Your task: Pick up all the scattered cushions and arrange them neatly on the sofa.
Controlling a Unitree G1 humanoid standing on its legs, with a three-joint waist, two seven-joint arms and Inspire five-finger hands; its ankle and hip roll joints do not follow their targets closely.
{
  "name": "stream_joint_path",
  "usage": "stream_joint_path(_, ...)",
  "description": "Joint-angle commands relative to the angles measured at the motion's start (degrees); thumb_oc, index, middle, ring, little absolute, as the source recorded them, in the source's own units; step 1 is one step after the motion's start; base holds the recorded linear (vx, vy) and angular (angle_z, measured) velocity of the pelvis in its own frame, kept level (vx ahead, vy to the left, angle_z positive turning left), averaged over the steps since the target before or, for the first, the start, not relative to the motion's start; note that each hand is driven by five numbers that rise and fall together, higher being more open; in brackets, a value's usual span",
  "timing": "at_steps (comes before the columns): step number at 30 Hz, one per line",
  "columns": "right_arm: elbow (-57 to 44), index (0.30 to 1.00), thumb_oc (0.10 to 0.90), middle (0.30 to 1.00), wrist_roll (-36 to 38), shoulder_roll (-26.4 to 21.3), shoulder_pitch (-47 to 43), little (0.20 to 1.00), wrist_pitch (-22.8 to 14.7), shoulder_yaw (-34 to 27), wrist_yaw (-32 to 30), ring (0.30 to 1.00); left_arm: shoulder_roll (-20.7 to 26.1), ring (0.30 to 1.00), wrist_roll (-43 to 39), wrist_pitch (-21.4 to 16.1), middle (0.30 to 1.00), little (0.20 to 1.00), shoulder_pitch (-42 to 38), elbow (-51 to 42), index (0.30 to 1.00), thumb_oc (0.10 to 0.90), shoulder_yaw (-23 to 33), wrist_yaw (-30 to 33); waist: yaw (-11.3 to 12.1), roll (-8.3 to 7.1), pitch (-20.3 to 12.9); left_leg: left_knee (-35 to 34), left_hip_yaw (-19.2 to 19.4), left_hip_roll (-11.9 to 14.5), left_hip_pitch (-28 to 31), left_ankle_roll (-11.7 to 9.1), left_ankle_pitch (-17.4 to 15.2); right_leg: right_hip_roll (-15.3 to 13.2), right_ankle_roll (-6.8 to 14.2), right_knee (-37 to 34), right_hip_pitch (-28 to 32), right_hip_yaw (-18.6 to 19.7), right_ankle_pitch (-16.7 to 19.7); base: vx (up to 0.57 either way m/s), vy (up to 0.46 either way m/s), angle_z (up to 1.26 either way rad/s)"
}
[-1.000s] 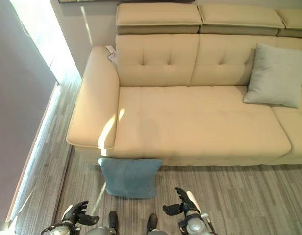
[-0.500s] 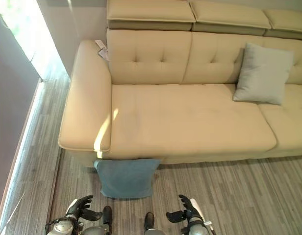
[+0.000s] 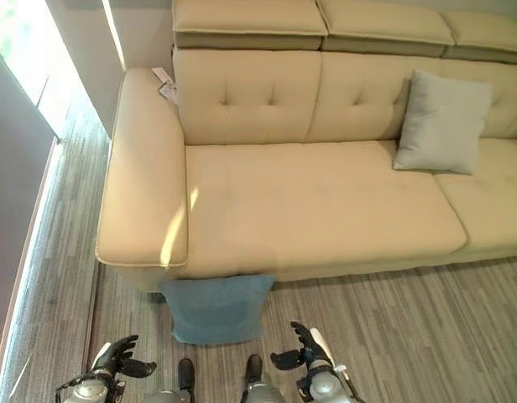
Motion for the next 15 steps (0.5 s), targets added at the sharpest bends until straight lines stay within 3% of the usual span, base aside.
stream_joint_path(1, -0.1, 0.900, 0.800, 0.900, -0.8, -3.2, -0.9, 0.900, -1.7, -0.9, -1.5, 0.900, -0.7, 0.900, 1.0, -2.3, 0.900, 0.900, -1.5, -0.7, 0.900, 0.800, 0.8, 0.6, 1.1, 0.17, -1.9, 4.3, -3.4, -2.0, -1.5, -1.1, -6.9, 0.5, 2.8, 3.4, -1.0, 1.3, -3.1, 0.06, -0.049, 0.09)
stream_joint_path(6, -0.3, 0.900, 0.800, 0.900, -0.2, -3.7, -0.6, 0.900, -2.0, -1.7, -2.1, 0.900, -0.8, 0.900, -0.8, -2.6, 0.900, 0.900, -1.7, -3.3, 0.900, 0.800, 1.1, 1.0, 1.0, 0.15, -2.0, 3.8, -4.0, -1.7, -0.6, -1.6, -6.9, 0.9, 2.3, 0.9, 0.8, 0.3, -3.2, 0.05, -0.077, 0.12)
stream_joint_path(10, -1.5, 0.900, 0.800, 0.900, 1.2, -4.3, -2.2, 0.900, -2.3, -2.6, -3.9, 0.900, -0.1, 0.900, -3.9, -3.4, 0.900, 0.900, -4.0, -7.0, 0.900, 0.800, 1.2, 2.7, 0.9, 0.00, 0.5, 5.7, -4.2, -1.4, -4.5, -2.0, -6.8, 0.8, 2.0, 1.7, -2.0, 0.1, -3.0, -0.17, -0.067, 0.05)
stream_joint_path(11, -2.2, 0.900, 0.800, 0.900, 2.3, -5.0, -4.1, 0.900, -2.3, -3.1, -5.1, 0.900, 0.6, 0.900, -5.9, -4.2, 0.900, 0.900, -6.6, -8.8, 0.900, 0.800, 0.9, 3.9, 0.8, 0.01, 3.1, 9.0, -4.2, -1.2, -9.3, -2.3, -6.8, 0.3, 1.6, 3.2, -5.8, 0.2, -2.8, -0.20, -0.044, 0.03)
stream_joint_path(15, -3.3, 0.900, 0.800, 0.900, 3.9, -6.4, -7.6, 0.900, -2.3, -3.7, -7.2, 0.900, 1.6, 0.900, -9.0, -5.5, 0.900, 0.900, -10.2, -11.1, 0.900, 0.800, 0.4, 5.8, 0.4, 0.74, 5.5, 14.0, -4.3, -1.2, -17.1, -2.5, -7.0, -0.2, 0.7, 7.5, -13.5, 0.4, -2.8, -0.24, -0.029, 0.06)
